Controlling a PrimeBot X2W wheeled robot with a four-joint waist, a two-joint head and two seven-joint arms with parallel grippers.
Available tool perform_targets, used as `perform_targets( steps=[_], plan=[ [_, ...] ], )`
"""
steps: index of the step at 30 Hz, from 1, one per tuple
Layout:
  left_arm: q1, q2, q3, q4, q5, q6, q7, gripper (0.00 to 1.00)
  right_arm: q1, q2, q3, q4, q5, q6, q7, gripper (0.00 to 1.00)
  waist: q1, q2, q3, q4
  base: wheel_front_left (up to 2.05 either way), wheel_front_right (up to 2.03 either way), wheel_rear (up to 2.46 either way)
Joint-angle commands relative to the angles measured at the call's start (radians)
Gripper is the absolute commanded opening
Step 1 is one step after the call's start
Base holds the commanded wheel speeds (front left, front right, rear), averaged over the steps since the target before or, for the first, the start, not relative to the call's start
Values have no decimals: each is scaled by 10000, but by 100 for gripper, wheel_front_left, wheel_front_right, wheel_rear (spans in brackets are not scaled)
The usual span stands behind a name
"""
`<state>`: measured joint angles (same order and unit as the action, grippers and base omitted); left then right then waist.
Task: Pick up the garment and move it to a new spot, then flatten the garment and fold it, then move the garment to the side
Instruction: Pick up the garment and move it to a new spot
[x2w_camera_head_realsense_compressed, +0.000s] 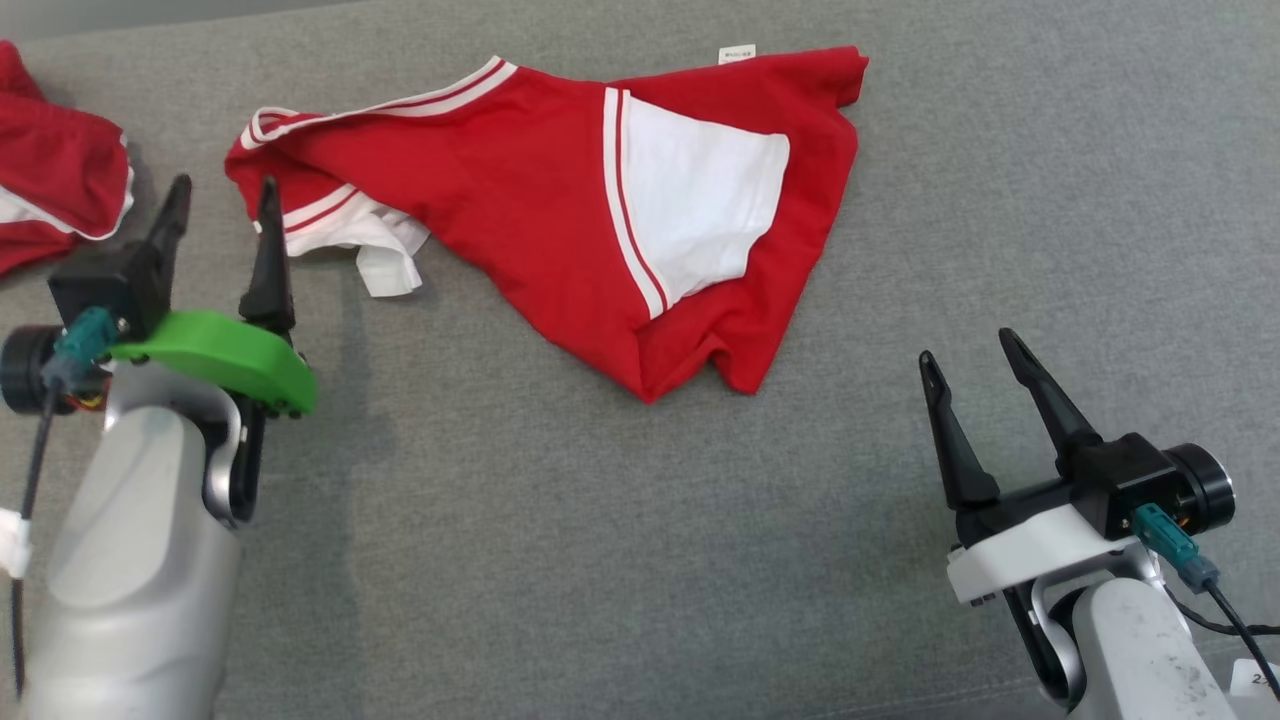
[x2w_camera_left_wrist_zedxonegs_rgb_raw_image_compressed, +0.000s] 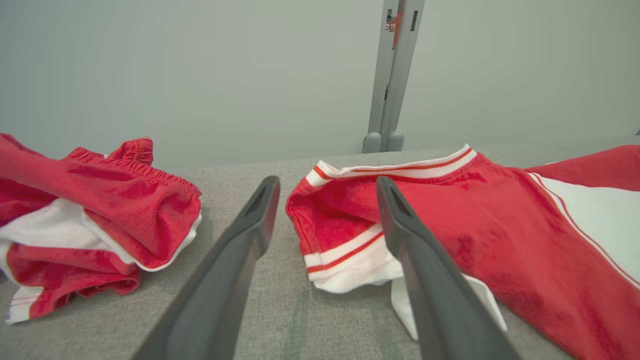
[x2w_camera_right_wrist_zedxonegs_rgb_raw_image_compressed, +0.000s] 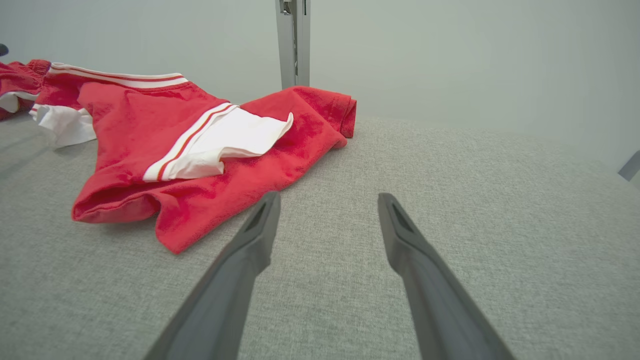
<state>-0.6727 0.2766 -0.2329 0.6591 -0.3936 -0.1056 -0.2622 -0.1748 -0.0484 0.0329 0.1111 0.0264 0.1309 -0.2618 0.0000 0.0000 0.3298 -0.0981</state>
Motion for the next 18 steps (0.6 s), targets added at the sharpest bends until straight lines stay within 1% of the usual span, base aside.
perform_targets(
  steps=[1,4,6,12,18],
  plan=[
    [458,-131,161,-295,116,-37,-36,100,111,-36,-53,19,-42,-3,-48,100,0,0,-361,298,0,0,0],
    [1331,-428,485,-924,303,-91,-35,100,259,-35,-78,25,-102,-3,-49,100,0,0,-709,501,0,0,0],
    [1881,-762,749,-1331,282,-137,-37,100,326,-36,-111,36,-111,-3,-48,100,0,0,-945,620,0,0,0],
    [3409,-1443,1199,-2281,746,-218,-38,100,648,-38,-110,131,-99,-3,-49,100,0,0,-1665,824,0,0,0],
    [4798,-1894,1503,-2841,1160,-238,-37,100,1119,-36,-145,212,-44,-3,-49,100,0,0,-2400,902,0,0,0]
  ],
)
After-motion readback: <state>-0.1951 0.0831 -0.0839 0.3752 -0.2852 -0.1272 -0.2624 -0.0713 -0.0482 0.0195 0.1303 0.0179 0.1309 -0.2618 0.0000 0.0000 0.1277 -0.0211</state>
